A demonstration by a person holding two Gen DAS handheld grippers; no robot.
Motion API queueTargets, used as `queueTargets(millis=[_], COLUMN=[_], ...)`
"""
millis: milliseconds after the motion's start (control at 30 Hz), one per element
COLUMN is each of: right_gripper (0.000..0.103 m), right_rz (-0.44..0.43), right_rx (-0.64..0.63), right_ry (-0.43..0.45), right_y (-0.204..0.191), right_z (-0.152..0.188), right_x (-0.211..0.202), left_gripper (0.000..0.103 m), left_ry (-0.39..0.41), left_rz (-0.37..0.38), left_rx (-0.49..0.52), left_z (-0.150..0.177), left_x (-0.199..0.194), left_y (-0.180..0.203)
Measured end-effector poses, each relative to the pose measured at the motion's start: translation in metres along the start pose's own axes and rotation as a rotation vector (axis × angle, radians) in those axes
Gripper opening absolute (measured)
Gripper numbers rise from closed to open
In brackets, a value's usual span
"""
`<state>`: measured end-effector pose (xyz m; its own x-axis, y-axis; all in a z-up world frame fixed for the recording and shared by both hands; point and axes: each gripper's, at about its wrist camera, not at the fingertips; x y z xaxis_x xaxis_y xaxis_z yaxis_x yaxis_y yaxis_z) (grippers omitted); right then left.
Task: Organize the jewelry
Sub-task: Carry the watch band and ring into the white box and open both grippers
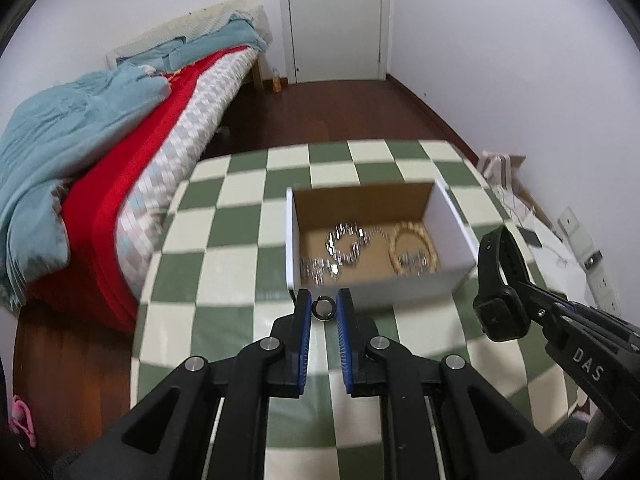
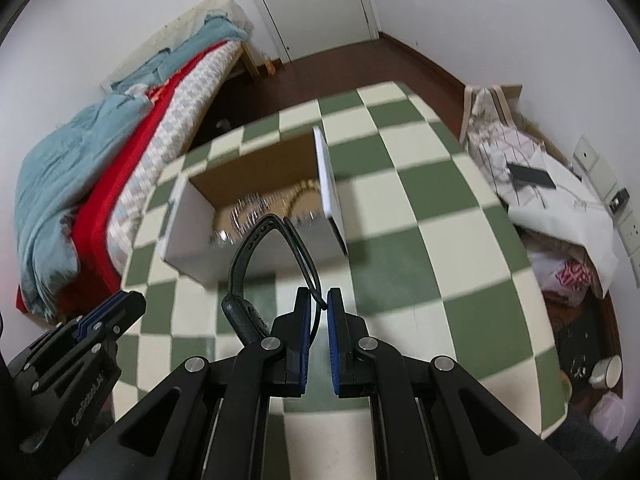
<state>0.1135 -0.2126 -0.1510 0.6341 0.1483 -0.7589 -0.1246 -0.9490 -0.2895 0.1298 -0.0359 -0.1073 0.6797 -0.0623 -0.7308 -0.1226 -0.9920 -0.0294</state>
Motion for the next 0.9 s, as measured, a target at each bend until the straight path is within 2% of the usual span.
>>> queueTargets(millis=[200, 333, 467, 667, 833, 900], right_gripper=[0.009, 0.009, 0.009, 0.009, 0.009, 0.01], right_rz=[-0.02, -0.032, -0.046, -0.05, -0.053, -0.061], right_rx=[-0.01, -0.018, -0.03, -0.065, -0.087, -0.076], right_ry=[0.048, 0.039, -0.011, -0.101, -0.162, -0.185], right_y=[-0.012, -0.017, -0.022, -0.026, -0.032, -0.033], right_z=[-0.041, -0.065, -0.082, -0.088, -0.087, -0.087], right_x=[0.0, 0.014, 0.045, 0.087, 0.108, 0.115], left_gripper=[0.01, 0.01, 0.01, 0.01, 0.011, 0.013], left_ry=[0.019, -0.025, -0.116, -0.237, -0.273, -0.278], left_rz=[0.008, 0.054, 0.127, 0.206, 0.22, 0.192], left_rx=[0.002, -0.008, -0.05, -0.107, -0.149, -0.147], left_z=[-0.041, -0.062, -0.076, -0.083, -0.087, -0.089], left_x=[0.012, 0.035, 0.069, 0.112, 0.125, 0.126], left_y=[-0.004, -0.008, -0.016, -0.025, -0.03, -0.03])
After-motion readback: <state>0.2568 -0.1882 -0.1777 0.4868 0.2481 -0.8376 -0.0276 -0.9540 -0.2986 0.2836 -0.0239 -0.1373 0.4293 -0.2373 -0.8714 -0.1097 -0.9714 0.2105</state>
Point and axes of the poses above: each gripper's, at about its wrist camera, not at the fingertips, and x roughly the way its jaws point, y to its right, z to its underside, and after that the axes turned 4 degrees about y, right-handed
